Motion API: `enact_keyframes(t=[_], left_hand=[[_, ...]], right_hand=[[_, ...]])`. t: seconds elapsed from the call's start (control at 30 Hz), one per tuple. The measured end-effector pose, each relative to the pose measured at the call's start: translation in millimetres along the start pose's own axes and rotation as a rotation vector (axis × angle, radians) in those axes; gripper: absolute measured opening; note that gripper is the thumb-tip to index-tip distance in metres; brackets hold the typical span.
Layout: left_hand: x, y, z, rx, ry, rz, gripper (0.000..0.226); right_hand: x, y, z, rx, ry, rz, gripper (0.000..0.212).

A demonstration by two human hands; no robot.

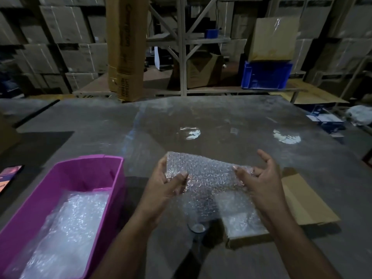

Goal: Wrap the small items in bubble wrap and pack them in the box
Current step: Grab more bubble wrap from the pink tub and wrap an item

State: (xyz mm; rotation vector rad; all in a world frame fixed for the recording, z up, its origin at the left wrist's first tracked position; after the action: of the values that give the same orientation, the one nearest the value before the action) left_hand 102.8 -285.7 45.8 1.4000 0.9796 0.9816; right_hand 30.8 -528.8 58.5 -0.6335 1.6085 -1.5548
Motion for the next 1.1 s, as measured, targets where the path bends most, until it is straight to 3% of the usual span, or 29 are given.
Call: enact_keyframes(t=[0.07,0.2,0.27,0.4,0.6,0.7,0.83,0.93,1.1], left_hand=[[3.9,3.1,-0.5,-0.054,0.055,0.082,0.083],[14.3,13.3,-2.5,-0.166,0.176,0.123,0.081],[15.3,21.4,-0.1,-0.203,0.149,0.128,0.067],[10.7,37.0,1.6,-0.223,0.038,0.271,0.048],[25.0,58.0,5.1,-0.355,0.139,0.652,0.023],[26.2,60.9,5.8,-0.393,0.135,0.63,0.022],[18.1,47.7,9.2,-0.298,0.026,0.39,0.017],[18.4,39.1,8.9,-0.272,0.097,0.328,0.021],[26.6,31.1,7.3,-0.237,0.201,0.426,0.053]], right_hand=[[0.5,3.1,0.0,-0.009,-0.034,0.015,0.063],[-5.0,-1.5,-3.0,-0.026,-0.179,0.132,0.029],[-5.2,-7.2,-3.9,-0.03,-0.229,0.156,0.026],[-3.4,-17.4,-0.7,0.018,-0.277,0.03,0.042],[1.6,-29.3,5.3,0.19,-0.251,-0.252,0.008],[-0.4,-31.8,6.3,0.192,-0.274,-0.255,0.011],[-8.9,-24.7,6.0,0.079,-0.288,-0.02,0.019],[-15.5,-17.2,6.0,0.066,-0.258,0.059,0.017],[-16.5,-10.1,6.6,0.056,-0.182,0.05,0.033]])
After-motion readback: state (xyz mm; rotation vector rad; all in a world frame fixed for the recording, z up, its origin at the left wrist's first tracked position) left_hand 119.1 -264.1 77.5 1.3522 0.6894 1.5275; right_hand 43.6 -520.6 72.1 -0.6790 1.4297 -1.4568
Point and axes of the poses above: each hand's wrist, its own z-axis towards the middle knuckle, its own x-axis out of the back of the hand, y = z × x, the point moved 8 cm from there along z, towards the middle knuckle, and after that the axes turned 13 degrees about z, right-handed, at the moved point
